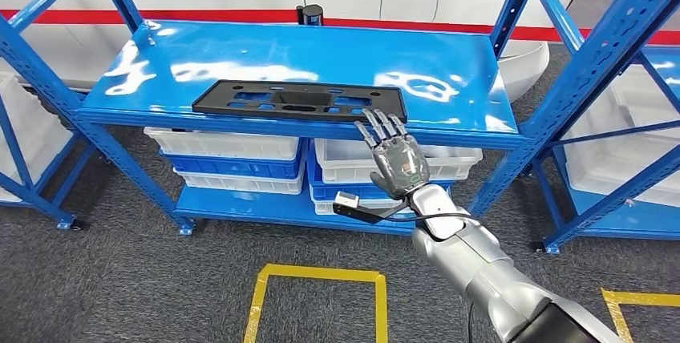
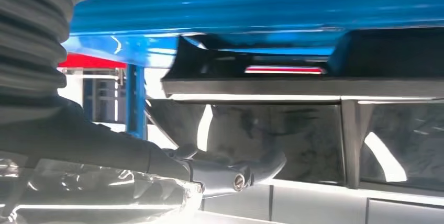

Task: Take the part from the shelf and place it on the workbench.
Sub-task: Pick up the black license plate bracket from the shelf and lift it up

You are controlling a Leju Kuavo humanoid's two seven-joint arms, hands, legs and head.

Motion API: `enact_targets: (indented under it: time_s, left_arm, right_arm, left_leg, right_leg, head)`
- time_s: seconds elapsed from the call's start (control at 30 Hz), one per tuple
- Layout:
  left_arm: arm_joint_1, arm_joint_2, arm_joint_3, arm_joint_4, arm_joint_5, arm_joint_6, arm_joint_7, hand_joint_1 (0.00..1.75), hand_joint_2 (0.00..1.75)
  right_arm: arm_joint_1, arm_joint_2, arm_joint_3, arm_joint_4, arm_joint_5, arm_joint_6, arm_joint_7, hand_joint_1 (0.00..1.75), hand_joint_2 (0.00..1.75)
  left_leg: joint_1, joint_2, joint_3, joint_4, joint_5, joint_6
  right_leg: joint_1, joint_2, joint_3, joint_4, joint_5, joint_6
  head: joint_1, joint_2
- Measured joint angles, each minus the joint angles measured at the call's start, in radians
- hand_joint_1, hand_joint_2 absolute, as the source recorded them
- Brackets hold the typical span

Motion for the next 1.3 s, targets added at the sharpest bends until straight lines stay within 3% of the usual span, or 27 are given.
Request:
enact_targets:
  time_s: [0.07, 0.17, 0.2, 0.23, 0.27, 0.33, 0.4, 0.47, 0.57, 0.67, 0.7, 0.73, 0.77, 0.83, 0.9, 0.97, 1.07, 1.13, 1.2, 1.23, 1.27, 1.3]
  left_arm:
    - [0.000, -0.001, 0.000, 0.000, 0.000, 0.002, 0.000, 0.00, 0.00]
    - [-0.003, -0.002, -0.001, 0.000, 0.000, 0.003, 0.000, 0.00, 0.00]
    - [-0.003, -0.002, -0.001, 0.000, 0.000, 0.003, 0.000, 0.00, 0.00]
    - [-0.003, -0.002, -0.001, 0.000, 0.000, 0.004, 0.000, 0.00, 0.00]
    - [-0.002, -0.002, -0.001, 0.000, 0.000, 0.004, 0.001, 0.00, 0.00]
    - [-0.001, -0.002, -0.002, 0.000, 0.000, 0.005, 0.002, 0.00, 0.00]
    - [-0.001, -0.002, -0.003, 0.001, 0.000, 0.005, 0.003, 0.00, 0.00]
    - [-0.002, -0.003, -0.005, 0.001, 0.000, 0.005, 0.003, 0.00, 0.00]
    - [-0.001, -0.002, -0.006, 0.001, 0.000, 0.007, 0.003, 0.00, 0.00]
    - [-0.001, -0.002, -0.006, 0.001, 0.000, 0.010, 0.003, 0.00, 0.00]
    - [-0.001, -0.002, -0.006, 0.001, 0.000, 0.010, 0.003, 0.00, 0.00]
    - [0.000, -0.002, -0.006, 0.001, 0.000, 0.011, 0.003, 0.00, 0.00]
    - [0.000, -0.002, -0.006, 0.001, 0.000, 0.011, 0.002, 0.00, 0.00]
    - [0.000, -0.002, -0.006, 0.001, 0.000, 0.011, 0.001, 0.00, 0.00]
    - [-0.001, -0.002, -0.006, 0.001, 0.000, 0.011, -0.001, 0.00, 0.00]
    - [-0.002, -0.001, -0.007, 0.001, 0.000, 0.011, -0.001, 0.00, 0.00]
    - [-0.001, -0.001, -0.008, 0.001, 0.000, 0.011, -0.002, 0.00, 0.00]
    - [-0.001, -0.001, -0.009, 0.001, 0.000, 0.011, -0.003, 0.00, 0.00]
    - [-0.002, -0.001, -0.010, 0.001, 0.000, 0.012, -0.003, 0.00, 0.00]
    - [-0.002, -0.001, -0.010, 0.001, 0.000, 0.012, -0.003, 0.00, 0.00]
    - [-0.002, -0.001, -0.011, 0.001, 0.000, 0.012, -0.003, 0.00, 0.00]
    - [-0.001, -0.001, -0.011, 0.001, 0.000, 0.012, -0.003, 0.00, 0.00]
  right_arm:
    - [-0.004, -0.001, 0.001, 0.000, -0.001, 0.000, 0.000, 0.00, 1.75]
    - [-0.005, -0.005, 0.002, 0.002, -0.002, 0.000, 0.000, 0.00, 1.75]
    - [-0.002, -0.006, 0.003, 0.002, -0.002, 0.000, 0.000, 0.00, 1.75]
    - [0.001, -0.007, 0.004, 0.003, -0.002, 0.000, 0.000, 0.00, 1.75]
    - [0.002, -0.008, 0.004, 0.004, -0.002, -0.001, 0.000, 0.00, 1.75]
    - [0.002, -0.010, 0.004, 0.005, -0.003, -0.001, 0.000, 0.00, 1.75]
    - [0.001, -0.012, 0.005, 0.006, -0.004, -0.001, 0.000, 0.00, 1.75]
    - [0.000, -0.013, 0.006, 0.007, -0.004, -0.001, 0.000, 0.00, 1.75]
    - [-0.004, -0.013, 0.007, 0.007, -0.004, -0.002, 0.000, 0.00, 1.75]
    - [-0.005, -0.011, 0.008, 0.007, -0.005, -0.002, -0.001, 0.00, 1.75]
    - [-0.005, -0.011, 0.009, 0.008, -0.007, -0.002, -0.004, 0.00, 1.75]
    - [-0.005, -0.011, 0.010, 0.009, -0.009, -0.002, -0.007, 0.00, 1.75]
    - [-0.005, -0.011, 0.010, 0.010, -0.012, -0.002, -0.010, 0.00, 1.75]
    - [-0.008, -0.011, 0.011, 0.011, -0.017, -0.002, -0.015, 0.00, 1.75]
    - [-0.015, -0.011, 0.011, 0.012, -0.020, -0.002, -0.017, 0.00, 1.75]
    - [-0.021, -0.011, 0.011, 0.014, -0.020, -0.002, -0.019, 0.00, 1.75]
    - [-0.026, -0.011, 0.011, 0.016, -0.024, -0.004, -0.021, 0.00, 1.75]
    - [-0.029, -0.012, 0.011, 0.018, -0.028, -0.006, -0.023, 0.00, 1.75]
    - [-0.028, -0.013, 0.012, 0.023, -0.030, -0.006, -0.025, 0.00, 1.75]
    - [-0.026, -0.014, 0.012, 0.025, -0.032, -0.006, -0.025, 0.00, 1.75]
    - [-0.024, -0.015, 0.012, 0.028, -0.033, -0.007, -0.025, 0.00, 1.75]
    - [-0.024, -0.016, 0.013, 0.030, -0.034, -0.008, -0.025, 0.00, 1.75]
  left_leg:
    - [0.004, 0.002, 0.015, -0.015, 0.004, 0.008]
    - [0.004, 0.001, 0.023, -0.021, -0.002, 0.018]
    - [0.003, 0.000, 0.025, -0.021, -0.005, 0.019]
    - [0.003, -0.001, 0.028, -0.020, -0.009, 0.019]
    - [0.002, -0.003, 0.033, -0.020, -0.013, 0.017]
    - [0.001, -0.005, 0.044, -0.016, -0.023, 0.011]
    - [-0.003, -0.006, 0.050, -0.011, -0.034, 0.002]
    - [-0.004, -0.005, 0.051, -0.010, -0.040, -0.007]
    - [0.002, -0.003, 0.035, 0.027, -0.067, -0.023]
    - [0.013, -0.001, -0.054, 0.204, -0.146, -0.044]
    - [0.017, 0.000, -0.084, 0.252, -0.158, -0.050]
    - [0.021, 0.001, -0.099, 0.268, -0.151, -0.054]
    - [0.024, 0.002, -0.094, 0.244, -0.126, -0.056]
    - [0.031, 0.003, -0.034, 0.110, -0.052, -0.057]
    - [0.028, 0.001, 0.020, 0.010, -0.018, -0.053]
    - [0.019, -0.001, 0.030, -0.004, -0.025, -0.041]
    - [0.017, -0.001, 0.041, -0.015, -0.023, -0.013]
    - [0.016, 0.001, 0.048, -0.021, -0.025, 0.002]
    - [0.013, 0.000, 0.050, -0.020, -0.028, 0.009]
    - [0.012, -0.001, 0.052, -0.020, -0.030, 0.010]
    - [0.011, -0.003, 0.054, -0.020, -0.032, 0.009]
    - [0.011, -0.005, 0.059, -0.019, -0.035, 0.008]
  right_leg:
    - [0.004, -0.004, -0.020, 0.047, -0.026, 0.001]
    - [0.003, -0.007, -0.136, 0.238, -0.093, -0.005]
    - [0.003, -0.007, -0.170, 0.283, -0.100, -0.002]
    - [0.003, -0.007, -0.187, 0.291, -0.089, 0.006]
    - [0.002, -0.007, -0.179, 0.252, -0.059, 0.016]
    - [0.001, -0.013, -0.124, 0.103, 0.024, 0.030]
    - [0.002, -0.018, -0.084, 0.011, 0.072, 0.021]
    - [0.003, -0.018, -0.078, 0.000, 0.079, 0.004]
    - [-0.010, -0.016, -0.067, -0.006, 0.080, -0.014]
    - [-0.013, -0.016, -0.058, -0.007, 0.074, -0.026]
    - [-0.012, -0.016, -0.057, -0.006, 0.072, -0.027]
    - [-0.013, -0.016, -0.056, -0.006, 0.070, -0.027]
    - [-0.014, -0.015, -0.053, -0.006, 0.068, -0.025]
    - [-0.016, -0.012, -0.043, -0.006, 0.060, -0.016]
    - [-0.013, -0.010, -0.038, -0.006, 0.053, -0.005]
    - [-0.009, -0.010, -0.039, -0.008, 0.050, 0.007]
    - [-0.007, -0.013, -0.051, 0.020, 0.031, 0.020]
    - [-0.008, -0.015, -0.108, 0.127, -0.014, 0.012]
    - [-0.007, -0.014, -0.187, 0.261, -0.055, 0.008]
    - [-0.007, -0.014, -0.209, 0.291, -0.056, 0.012]
    - [-0.007, -0.014, -0.212, 0.283, -0.041, 0.020]
    - [-0.007, -0.015, -0.194, 0.233, -0.011, 0.028]
  head:
    - [0.005, 0.000]
    - [0.016, 0.000]
    - [0.017, 0.000]
    - [0.019, 0.000]
    - [0.021, 0.000]
    - [0.025, 0.000]
    - [0.026, 0.000]
    - [0.025, 0.000]
    - [0.019, 0.000]
    - [0.004, 0.000]
    - [0.003, 0.000]
    - [0.003, 0.000]
    - [0.002, 0.000]
    - [0.000, 0.000]
    - [-0.002, 0.000]
    - [0.000, 0.000]
    - [0.006, 0.000]
    - [0.013, 0.000]
    - [0.019, 0.000]
    - [0.021, 0.000]
    - [0.023, 0.000]
    - [0.026, 0.000]
